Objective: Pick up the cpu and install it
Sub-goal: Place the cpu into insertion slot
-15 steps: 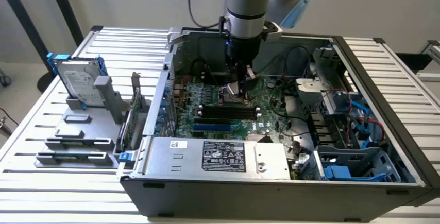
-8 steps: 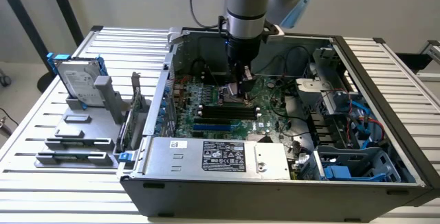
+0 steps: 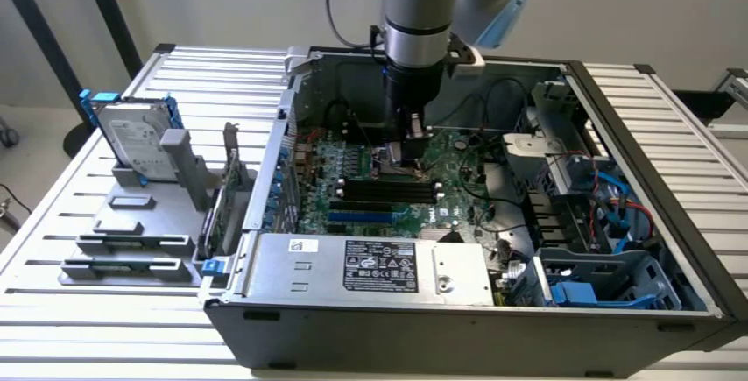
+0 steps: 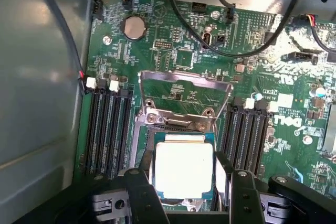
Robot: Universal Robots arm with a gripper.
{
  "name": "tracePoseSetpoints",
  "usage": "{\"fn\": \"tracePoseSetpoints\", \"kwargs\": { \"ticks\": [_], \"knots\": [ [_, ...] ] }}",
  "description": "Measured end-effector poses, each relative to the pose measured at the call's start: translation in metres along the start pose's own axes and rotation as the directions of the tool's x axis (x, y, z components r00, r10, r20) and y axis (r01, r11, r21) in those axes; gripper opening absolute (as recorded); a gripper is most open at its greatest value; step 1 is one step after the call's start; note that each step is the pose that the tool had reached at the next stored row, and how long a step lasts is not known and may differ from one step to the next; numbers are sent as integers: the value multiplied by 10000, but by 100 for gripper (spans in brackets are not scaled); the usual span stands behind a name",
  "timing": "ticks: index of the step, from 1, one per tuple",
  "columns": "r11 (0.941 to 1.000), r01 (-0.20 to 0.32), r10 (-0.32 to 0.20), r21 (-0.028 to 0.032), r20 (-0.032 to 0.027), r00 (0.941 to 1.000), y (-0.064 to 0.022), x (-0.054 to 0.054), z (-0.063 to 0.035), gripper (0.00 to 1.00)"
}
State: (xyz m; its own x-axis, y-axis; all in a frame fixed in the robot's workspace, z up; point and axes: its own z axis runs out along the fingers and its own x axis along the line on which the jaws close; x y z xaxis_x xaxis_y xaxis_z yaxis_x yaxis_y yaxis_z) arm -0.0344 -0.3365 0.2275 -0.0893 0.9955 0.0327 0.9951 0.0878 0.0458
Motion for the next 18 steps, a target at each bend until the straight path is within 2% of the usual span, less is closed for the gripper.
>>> {"fn": "tracePoseSetpoints", "kwargs": {
  "ticks": [6, 11, 18],
  "knots": [
    [9960, -889, 889, -30, 39, 9960, -10, 1, 14, 55],
    [9946, -1039, 1039, -38, 46, 9946, -69, 43, 16, 55],
    [9926, -1213, 1213, -46, 56, 9926, -71, 132, 71, 55]
  ]
}}
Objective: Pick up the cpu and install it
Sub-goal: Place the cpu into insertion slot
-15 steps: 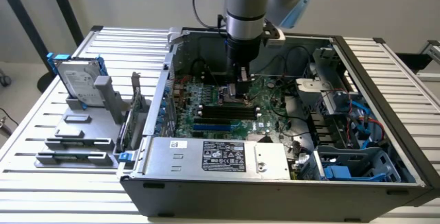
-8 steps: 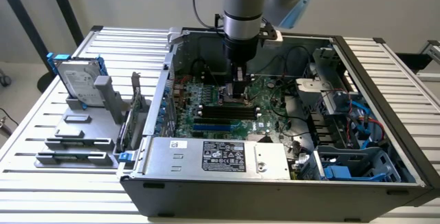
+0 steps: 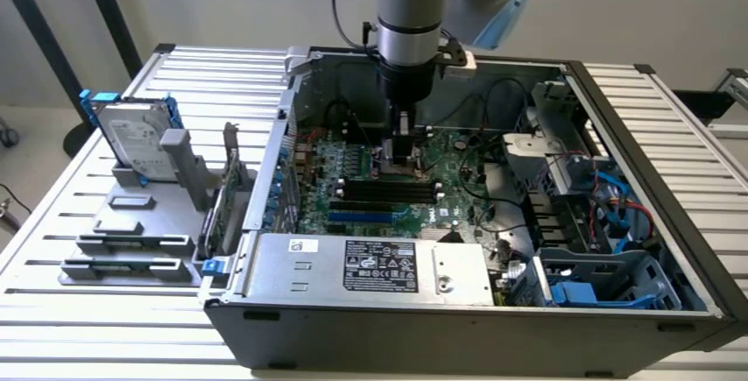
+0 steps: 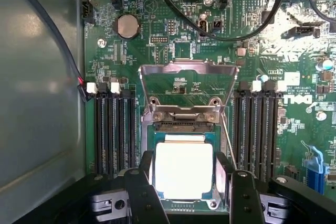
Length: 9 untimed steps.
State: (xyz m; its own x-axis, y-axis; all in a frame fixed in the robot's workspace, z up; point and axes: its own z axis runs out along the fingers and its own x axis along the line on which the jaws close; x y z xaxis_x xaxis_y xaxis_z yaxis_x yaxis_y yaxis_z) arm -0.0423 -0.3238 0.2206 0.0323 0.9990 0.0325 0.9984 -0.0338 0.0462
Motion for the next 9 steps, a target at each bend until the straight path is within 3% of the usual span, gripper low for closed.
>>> {"fn": "tracePoseSetpoints", "kwargs": {
  "ticks": [9],
  "knots": [
    [10000, -75, 75, -3, 51, 10000, -14, 4, 109, 55]
  ]
}}
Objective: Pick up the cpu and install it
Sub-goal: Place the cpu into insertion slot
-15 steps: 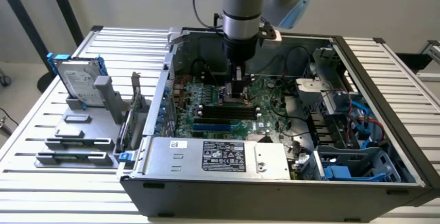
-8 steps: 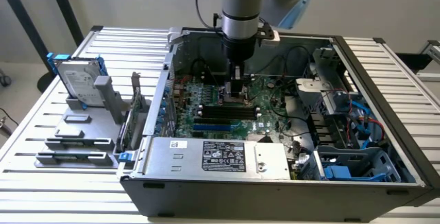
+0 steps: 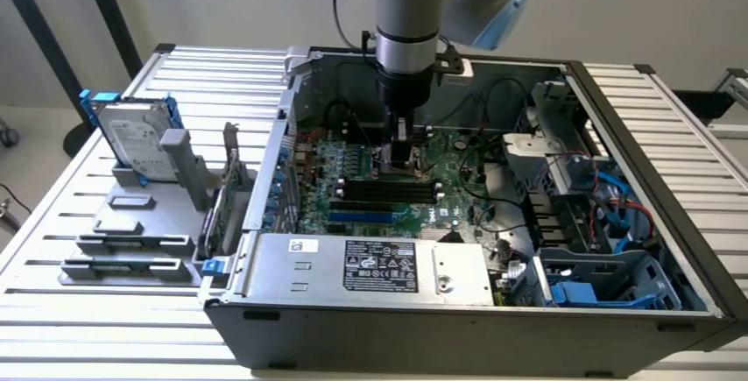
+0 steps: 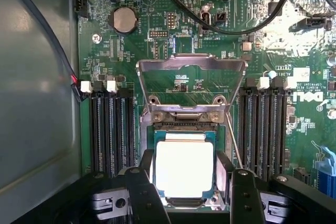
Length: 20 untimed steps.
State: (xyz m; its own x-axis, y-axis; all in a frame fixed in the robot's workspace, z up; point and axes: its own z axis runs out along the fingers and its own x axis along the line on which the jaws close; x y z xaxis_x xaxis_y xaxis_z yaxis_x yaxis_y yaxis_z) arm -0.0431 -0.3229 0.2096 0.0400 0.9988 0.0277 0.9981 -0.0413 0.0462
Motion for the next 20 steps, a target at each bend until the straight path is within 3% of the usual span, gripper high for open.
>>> {"fn": "tracePoseSetpoints", "kwargs": {
  "ticks": [11, 20],
  "knots": [
    [10000, 2, -2, -3, 51, 10000, -3, -4, 39, 55],
    [10000, 7, -7, -7, 169, 9999, -5, -5, 74, 55]
  ]
}}
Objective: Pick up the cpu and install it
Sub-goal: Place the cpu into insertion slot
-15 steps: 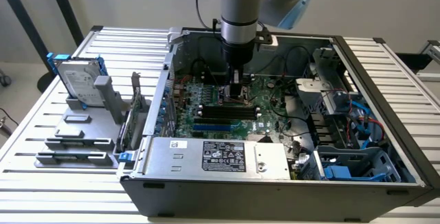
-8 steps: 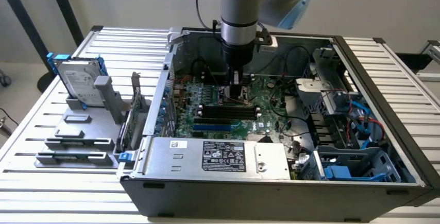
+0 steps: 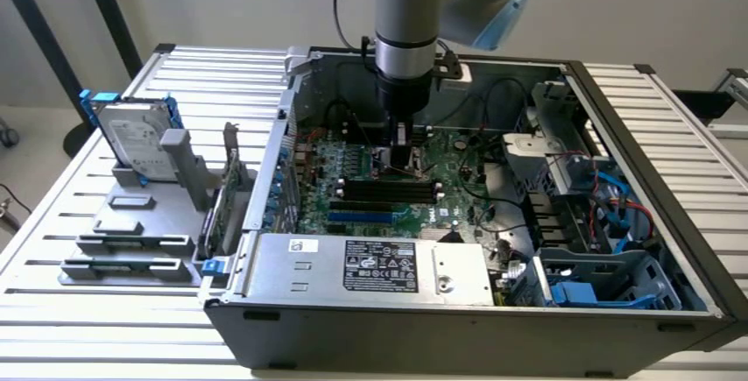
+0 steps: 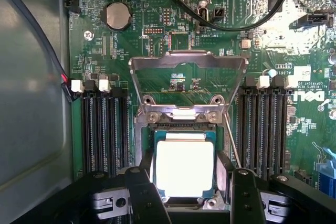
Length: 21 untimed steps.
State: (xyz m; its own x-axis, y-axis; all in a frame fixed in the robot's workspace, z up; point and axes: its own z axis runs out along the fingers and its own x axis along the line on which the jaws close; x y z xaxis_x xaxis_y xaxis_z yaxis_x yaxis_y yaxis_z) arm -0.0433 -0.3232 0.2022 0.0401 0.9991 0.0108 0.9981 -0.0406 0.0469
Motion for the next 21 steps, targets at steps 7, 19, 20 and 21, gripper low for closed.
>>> {"fn": "tracePoseSetpoints", "kwargs": {
  "ticks": [7, 19, 20, 21],
  "knots": [
    [10000, 1, -1, -1, 35, 10000, -2, 4, 25, 55],
    [10000, 16, -16, 0, 84, 10000, -4, 28, 59, 55],
    [10000, 21, -21, 0, 86, 10000, -4, 28, 60, 55],
    [10000, 25, -25, 0, 87, 10000, -3, 29, 61, 55]
  ]
}}
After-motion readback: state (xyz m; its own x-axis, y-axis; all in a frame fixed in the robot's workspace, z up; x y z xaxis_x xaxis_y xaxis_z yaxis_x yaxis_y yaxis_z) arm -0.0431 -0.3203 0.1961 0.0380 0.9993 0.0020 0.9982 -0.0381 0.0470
